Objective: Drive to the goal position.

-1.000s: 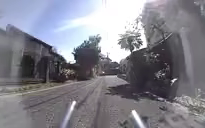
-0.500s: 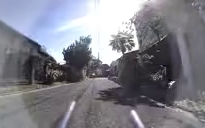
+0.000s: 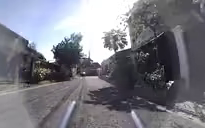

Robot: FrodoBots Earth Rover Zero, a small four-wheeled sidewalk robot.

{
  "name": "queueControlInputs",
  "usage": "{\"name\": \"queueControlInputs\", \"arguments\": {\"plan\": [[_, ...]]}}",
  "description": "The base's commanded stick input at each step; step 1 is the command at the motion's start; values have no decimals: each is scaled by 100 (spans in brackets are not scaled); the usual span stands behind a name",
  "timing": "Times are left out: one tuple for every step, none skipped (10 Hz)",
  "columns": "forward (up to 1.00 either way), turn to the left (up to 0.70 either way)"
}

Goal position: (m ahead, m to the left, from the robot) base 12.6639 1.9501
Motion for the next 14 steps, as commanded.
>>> {"name": "queueControlInputs", "arguments": {"plan": [[85, 0], [85, 3], [85, 3], [85, 4], [85, 3], [85, 3], [85, 4], [85, 3], [85, 3], [85, 3], [85, 3], [85, 3], [85, 5], [85, 3]]}}
